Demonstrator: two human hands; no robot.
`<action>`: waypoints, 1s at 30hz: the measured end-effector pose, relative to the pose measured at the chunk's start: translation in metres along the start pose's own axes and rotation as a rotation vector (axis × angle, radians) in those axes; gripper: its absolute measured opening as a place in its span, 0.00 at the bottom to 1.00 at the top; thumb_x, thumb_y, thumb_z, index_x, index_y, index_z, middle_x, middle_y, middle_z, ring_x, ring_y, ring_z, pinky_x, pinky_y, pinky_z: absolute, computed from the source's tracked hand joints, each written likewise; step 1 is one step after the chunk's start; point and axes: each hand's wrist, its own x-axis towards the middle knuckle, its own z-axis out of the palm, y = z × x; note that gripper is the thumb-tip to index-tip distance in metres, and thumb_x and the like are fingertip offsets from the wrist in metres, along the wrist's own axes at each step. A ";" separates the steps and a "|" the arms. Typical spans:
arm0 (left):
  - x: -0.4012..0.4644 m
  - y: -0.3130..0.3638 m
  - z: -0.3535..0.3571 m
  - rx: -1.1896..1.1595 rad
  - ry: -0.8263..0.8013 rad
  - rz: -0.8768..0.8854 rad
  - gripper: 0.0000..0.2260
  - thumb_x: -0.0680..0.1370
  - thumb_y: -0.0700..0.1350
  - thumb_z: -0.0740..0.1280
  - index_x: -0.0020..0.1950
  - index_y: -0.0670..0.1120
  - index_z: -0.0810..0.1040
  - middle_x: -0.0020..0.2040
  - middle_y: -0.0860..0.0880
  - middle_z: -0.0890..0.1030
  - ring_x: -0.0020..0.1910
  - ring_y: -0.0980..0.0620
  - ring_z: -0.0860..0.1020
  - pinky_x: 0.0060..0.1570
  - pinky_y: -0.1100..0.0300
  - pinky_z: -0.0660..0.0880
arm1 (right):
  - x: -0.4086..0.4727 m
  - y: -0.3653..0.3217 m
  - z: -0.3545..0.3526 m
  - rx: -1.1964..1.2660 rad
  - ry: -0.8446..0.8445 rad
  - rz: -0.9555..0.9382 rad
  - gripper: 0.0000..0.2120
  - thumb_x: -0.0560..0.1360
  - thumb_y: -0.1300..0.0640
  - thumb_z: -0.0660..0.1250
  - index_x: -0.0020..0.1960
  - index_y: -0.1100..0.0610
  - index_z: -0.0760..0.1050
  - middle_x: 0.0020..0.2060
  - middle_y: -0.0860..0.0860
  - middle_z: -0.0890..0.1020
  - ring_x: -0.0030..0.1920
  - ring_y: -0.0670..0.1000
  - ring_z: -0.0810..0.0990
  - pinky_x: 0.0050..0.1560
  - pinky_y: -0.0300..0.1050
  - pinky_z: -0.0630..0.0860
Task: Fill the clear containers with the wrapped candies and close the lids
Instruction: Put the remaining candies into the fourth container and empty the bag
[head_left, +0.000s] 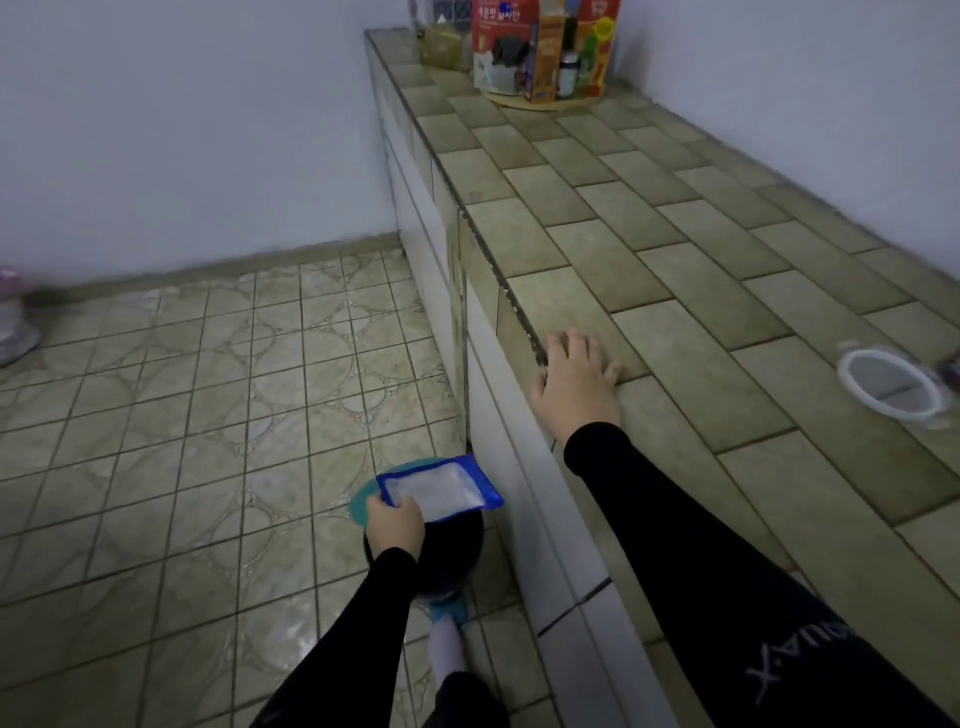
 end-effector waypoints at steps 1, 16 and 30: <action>-0.001 -0.005 0.000 0.008 0.009 -0.030 0.09 0.79 0.37 0.59 0.59 0.37 0.70 0.56 0.35 0.77 0.56 0.36 0.76 0.54 0.52 0.71 | 0.000 0.000 0.000 0.000 0.002 0.000 0.23 0.79 0.54 0.56 0.73 0.56 0.60 0.73 0.56 0.61 0.74 0.58 0.55 0.70 0.65 0.57; 0.034 -0.065 0.044 -0.243 -0.070 -0.378 0.24 0.78 0.33 0.59 0.72 0.47 0.59 0.67 0.38 0.66 0.62 0.34 0.70 0.53 0.39 0.76 | 0.002 -0.001 0.009 -0.030 0.049 -0.010 0.23 0.78 0.55 0.57 0.72 0.57 0.61 0.72 0.57 0.62 0.73 0.59 0.57 0.68 0.66 0.59; 0.059 -0.084 0.057 -0.033 -0.214 -0.169 0.17 0.75 0.44 0.65 0.64 0.48 0.72 0.53 0.40 0.81 0.54 0.38 0.80 0.58 0.42 0.76 | 0.003 0.001 0.011 -0.056 0.065 -0.005 0.23 0.78 0.55 0.58 0.72 0.57 0.62 0.71 0.57 0.62 0.72 0.59 0.59 0.67 0.64 0.60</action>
